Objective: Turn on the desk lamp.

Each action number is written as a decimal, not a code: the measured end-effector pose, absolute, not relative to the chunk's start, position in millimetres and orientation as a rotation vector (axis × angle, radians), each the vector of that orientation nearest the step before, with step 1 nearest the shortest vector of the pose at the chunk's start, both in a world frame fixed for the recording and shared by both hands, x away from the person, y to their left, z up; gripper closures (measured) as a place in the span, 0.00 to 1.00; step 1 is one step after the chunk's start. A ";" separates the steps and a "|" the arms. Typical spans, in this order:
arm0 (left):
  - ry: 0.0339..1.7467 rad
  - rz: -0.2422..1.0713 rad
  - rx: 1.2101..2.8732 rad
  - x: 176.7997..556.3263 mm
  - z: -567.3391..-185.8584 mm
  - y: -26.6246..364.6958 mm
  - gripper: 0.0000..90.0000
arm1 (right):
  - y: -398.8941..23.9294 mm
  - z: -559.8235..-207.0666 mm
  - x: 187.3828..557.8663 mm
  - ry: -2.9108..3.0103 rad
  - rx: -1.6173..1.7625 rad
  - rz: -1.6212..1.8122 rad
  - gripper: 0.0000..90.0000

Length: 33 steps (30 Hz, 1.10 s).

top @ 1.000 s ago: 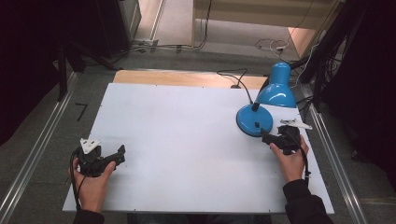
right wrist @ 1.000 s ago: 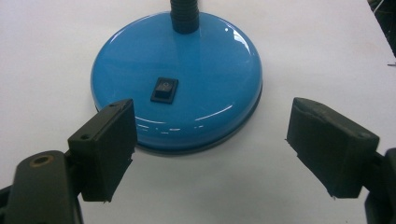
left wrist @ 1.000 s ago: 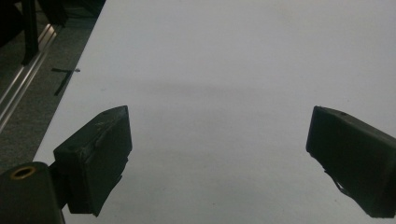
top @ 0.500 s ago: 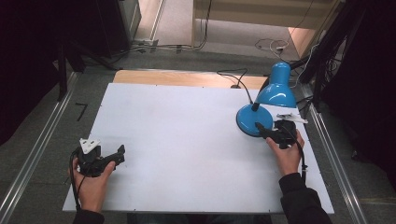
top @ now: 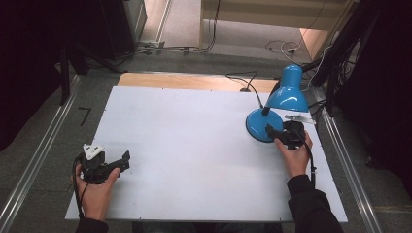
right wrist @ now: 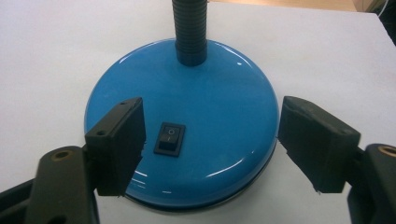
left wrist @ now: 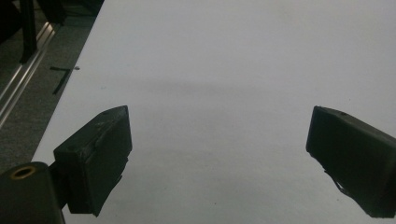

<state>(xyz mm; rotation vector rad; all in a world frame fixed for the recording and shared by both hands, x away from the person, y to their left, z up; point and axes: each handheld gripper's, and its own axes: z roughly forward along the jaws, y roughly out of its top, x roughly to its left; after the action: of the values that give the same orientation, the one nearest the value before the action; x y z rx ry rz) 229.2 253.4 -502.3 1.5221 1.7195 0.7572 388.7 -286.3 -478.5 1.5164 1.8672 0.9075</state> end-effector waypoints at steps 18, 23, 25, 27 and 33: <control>1.717 0.751 1.524 229.6 -502.8 253.2 0.09 | -284.4 -483.2 396.6 1.890 1.507 0.965 0.75; 1.718 0.749 1.527 229.5 -502.8 253.8 0.09 | -281.1 -484.4 396.2 1.914 1.501 0.975 0.90; 1.719 0.748 1.527 229.3 -502.6 253.8 0.09 | -280.3 -484.8 396.0 1.923 1.503 0.978 0.92; 1.718 0.749 1.526 229.3 -502.5 253.8 0.09 | -280.2 -485.6 396.0 1.928 1.505 0.978 0.94; 1.718 0.747 1.525 229.3 -502.5 253.8 0.09 | -278.7 -486.3 395.6 1.938 1.507 0.979 0.95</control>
<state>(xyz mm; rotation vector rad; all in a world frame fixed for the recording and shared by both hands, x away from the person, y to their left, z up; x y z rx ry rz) 229.3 253.8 -502.5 1.5255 1.7183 0.7466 395.6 -278.7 -486.3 1.5075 1.9381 0.9793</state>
